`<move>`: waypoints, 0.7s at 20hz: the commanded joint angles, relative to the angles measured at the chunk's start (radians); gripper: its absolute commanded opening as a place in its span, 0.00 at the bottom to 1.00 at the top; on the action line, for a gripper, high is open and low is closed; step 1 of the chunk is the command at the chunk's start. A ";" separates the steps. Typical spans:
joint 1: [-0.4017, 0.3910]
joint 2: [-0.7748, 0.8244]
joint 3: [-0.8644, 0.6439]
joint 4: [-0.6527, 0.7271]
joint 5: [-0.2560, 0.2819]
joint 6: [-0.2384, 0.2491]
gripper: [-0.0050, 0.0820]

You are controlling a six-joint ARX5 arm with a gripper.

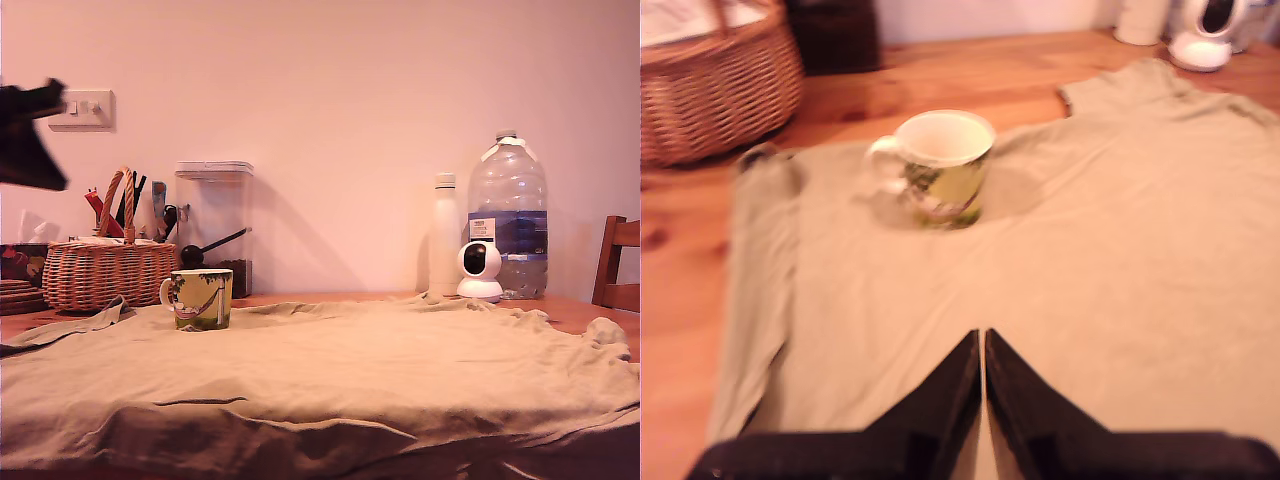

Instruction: Pick up the coffee capsules on the table and drop them inside the coffee cup

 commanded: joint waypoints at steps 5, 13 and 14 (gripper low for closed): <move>0.025 -0.213 -0.075 -0.109 0.002 -0.033 0.04; 0.025 -0.483 -0.075 -0.333 -0.014 -0.064 0.04; 0.025 -0.507 -0.075 -0.351 -0.013 -0.080 0.04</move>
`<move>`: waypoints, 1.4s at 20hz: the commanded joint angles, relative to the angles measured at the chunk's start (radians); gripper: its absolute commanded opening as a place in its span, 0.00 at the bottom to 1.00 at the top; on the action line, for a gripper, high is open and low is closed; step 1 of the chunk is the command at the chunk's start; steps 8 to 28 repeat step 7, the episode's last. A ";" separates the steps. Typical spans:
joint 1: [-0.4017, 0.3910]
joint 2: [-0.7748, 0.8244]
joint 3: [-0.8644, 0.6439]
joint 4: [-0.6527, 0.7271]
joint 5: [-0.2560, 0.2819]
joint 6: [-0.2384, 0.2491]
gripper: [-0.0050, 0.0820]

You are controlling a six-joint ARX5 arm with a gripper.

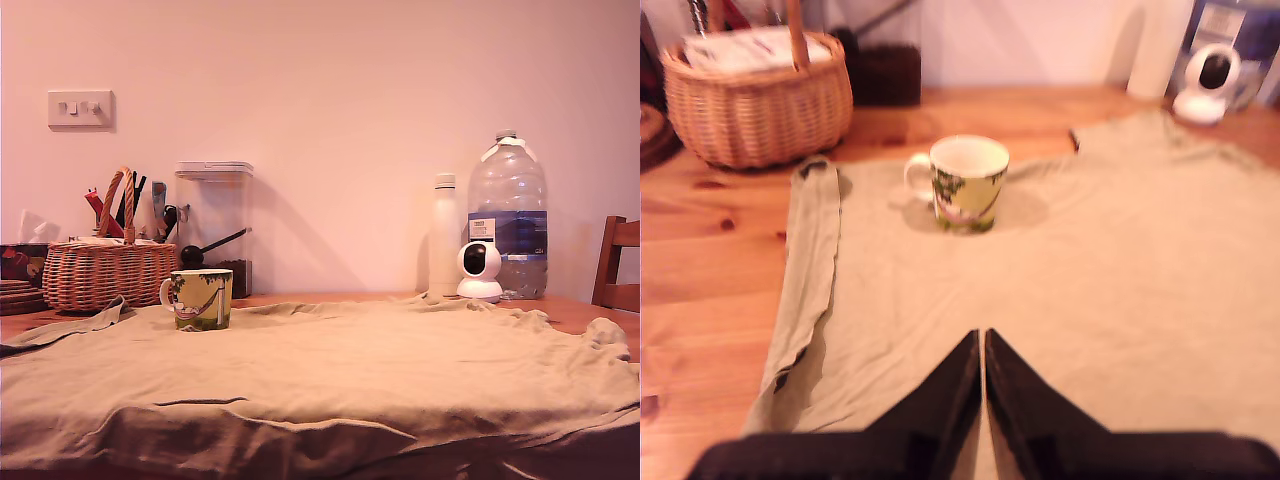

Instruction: Pick up the coffee capsules on the table and drop them inside the coffee cup

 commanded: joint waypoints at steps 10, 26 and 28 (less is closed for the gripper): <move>0.002 -0.122 -0.017 -0.087 -0.006 -0.047 0.04; 0.002 -0.122 -0.017 -0.087 -0.006 -0.047 0.04; 0.002 -0.122 -0.017 -0.087 -0.006 -0.047 0.04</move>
